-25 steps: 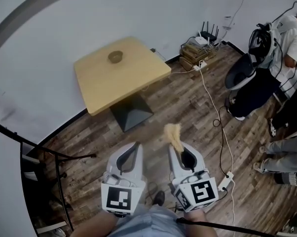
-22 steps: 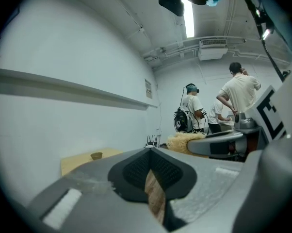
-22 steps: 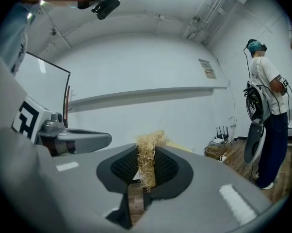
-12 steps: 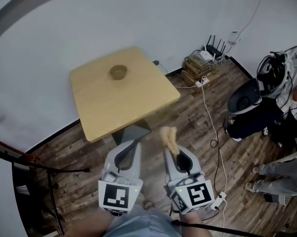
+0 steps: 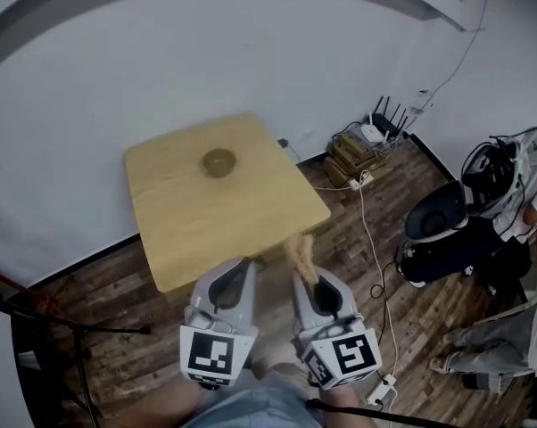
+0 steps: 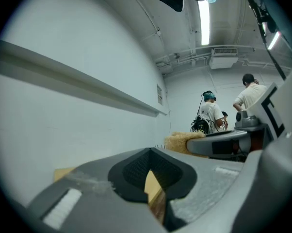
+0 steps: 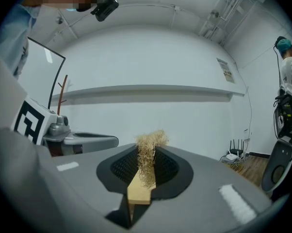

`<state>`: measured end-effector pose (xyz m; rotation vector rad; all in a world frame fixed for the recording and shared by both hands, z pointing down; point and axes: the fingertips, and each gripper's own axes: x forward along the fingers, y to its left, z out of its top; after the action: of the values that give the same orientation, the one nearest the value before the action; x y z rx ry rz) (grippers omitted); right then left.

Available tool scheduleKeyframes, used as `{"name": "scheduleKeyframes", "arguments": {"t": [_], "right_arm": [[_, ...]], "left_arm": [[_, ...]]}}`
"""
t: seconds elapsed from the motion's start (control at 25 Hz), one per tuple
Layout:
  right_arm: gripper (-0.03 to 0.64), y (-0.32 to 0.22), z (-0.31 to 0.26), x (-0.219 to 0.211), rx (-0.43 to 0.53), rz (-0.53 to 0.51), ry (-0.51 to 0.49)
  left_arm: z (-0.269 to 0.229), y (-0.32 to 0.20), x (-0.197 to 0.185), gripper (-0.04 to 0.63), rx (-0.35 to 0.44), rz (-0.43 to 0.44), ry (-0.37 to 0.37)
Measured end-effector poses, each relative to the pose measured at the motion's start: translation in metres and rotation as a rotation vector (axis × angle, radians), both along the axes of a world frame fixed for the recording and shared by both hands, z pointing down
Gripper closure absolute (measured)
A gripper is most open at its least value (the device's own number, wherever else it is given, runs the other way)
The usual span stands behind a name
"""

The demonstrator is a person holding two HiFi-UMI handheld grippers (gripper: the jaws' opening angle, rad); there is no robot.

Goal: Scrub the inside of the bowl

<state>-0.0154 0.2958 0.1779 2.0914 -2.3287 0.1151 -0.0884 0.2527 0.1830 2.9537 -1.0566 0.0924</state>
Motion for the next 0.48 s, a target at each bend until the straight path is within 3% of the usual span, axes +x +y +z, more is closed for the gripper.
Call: {"name": "scheduleKeyframes", "arguments": {"t": [0.2,0.32,0.48], "right_arm": [[0.554,-0.017,-0.005,0.010,0.003,-0.002,0.015],[0.553,-0.031,0.001,0.015,-0.001,-0.013,0.008],[0.554,-0.056,0.012,0.028,-0.013,-0.040,0.003]], "left_arm": [[0.000,-0.018,0.009,0.575,-0.018,-0.008,0.023],[0.010,-0.030,0.012,0.575,0.011,-0.006,-0.022],[0.021,-0.051,0.022,0.575,-0.048,-0.056,-0.019]]}}
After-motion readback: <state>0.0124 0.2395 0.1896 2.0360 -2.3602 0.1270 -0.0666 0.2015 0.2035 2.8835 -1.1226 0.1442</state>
